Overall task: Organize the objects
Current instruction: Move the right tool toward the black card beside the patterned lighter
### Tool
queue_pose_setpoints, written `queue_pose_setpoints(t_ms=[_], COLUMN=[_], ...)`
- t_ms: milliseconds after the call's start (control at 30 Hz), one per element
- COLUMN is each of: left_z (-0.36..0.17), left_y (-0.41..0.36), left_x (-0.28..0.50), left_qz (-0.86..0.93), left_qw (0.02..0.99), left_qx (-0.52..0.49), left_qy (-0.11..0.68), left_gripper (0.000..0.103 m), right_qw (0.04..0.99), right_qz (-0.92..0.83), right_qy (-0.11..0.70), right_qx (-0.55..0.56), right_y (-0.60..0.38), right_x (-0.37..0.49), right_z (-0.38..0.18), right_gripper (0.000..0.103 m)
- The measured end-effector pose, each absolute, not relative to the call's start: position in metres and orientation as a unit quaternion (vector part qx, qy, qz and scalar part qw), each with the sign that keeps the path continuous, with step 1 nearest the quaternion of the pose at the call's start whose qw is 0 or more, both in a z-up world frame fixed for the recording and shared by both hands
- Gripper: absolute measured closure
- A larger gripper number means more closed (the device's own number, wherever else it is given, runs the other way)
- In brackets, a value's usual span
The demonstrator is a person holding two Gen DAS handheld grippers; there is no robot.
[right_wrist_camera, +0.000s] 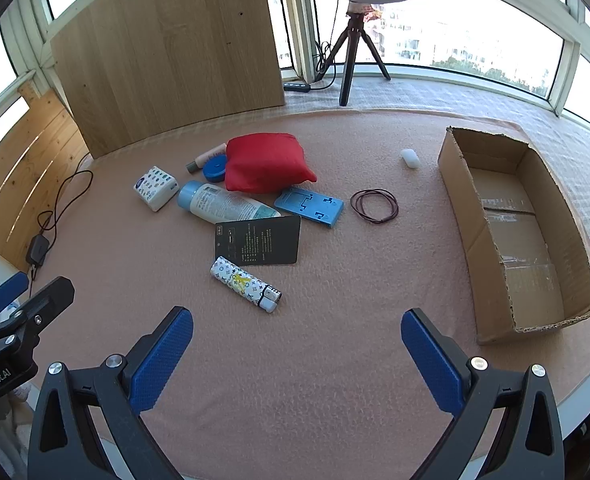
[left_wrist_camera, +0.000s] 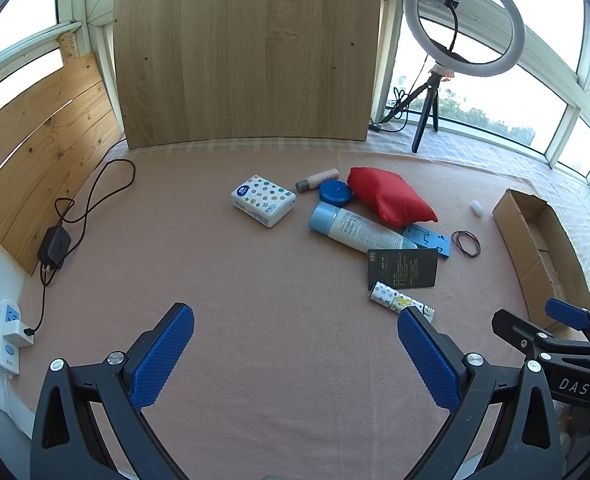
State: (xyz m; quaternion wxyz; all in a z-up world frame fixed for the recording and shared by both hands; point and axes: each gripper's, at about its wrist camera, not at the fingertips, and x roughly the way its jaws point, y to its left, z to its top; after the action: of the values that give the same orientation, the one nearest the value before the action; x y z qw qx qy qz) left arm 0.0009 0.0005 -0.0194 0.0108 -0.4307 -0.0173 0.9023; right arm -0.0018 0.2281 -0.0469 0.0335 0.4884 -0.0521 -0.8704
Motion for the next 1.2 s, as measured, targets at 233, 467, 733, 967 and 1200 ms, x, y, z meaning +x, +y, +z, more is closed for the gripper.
queue_pose_setpoints(t_ms=[233, 467, 733, 967, 1200], left_z=[-0.021, -0.024, -0.028, -0.035, -0.042], left_y=[0.002, 0.003, 0.006, 0.005, 0.007], left_x=[0.001, 0.001, -0.007, -0.014, -0.021], left_qz=[0.902, 0.901, 0.898, 0.894, 0.892], left_qw=[0.011, 0.010, 0.008, 0.005, 0.003], left_qx=[-0.431, -0.433, -0.439, -0.447, -0.453], left_qy=[-0.016, -0.016, -0.016, -0.018, -0.014], left_gripper=[0.000, 0.000, 0.000, 0.000, 0.000], right_qw=[0.033, 0.033, 0.036, 0.037, 0.036], right_qz=[-0.870, -0.869, -0.865, -0.861, -0.859], right_qy=[-0.054, -0.055, -0.066, -0.075, -0.076], right_qx=[0.490, 0.491, 0.496, 0.501, 0.506], right_y=[0.229, 0.230, 0.235, 0.240, 0.244], right_x=[-0.002, -0.003, -0.007, -0.012, -0.017], right_z=[-0.048, -0.049, -0.053, -0.058, -0.065], right_gripper=[0.000, 0.000, 0.000, 0.000, 0.000])
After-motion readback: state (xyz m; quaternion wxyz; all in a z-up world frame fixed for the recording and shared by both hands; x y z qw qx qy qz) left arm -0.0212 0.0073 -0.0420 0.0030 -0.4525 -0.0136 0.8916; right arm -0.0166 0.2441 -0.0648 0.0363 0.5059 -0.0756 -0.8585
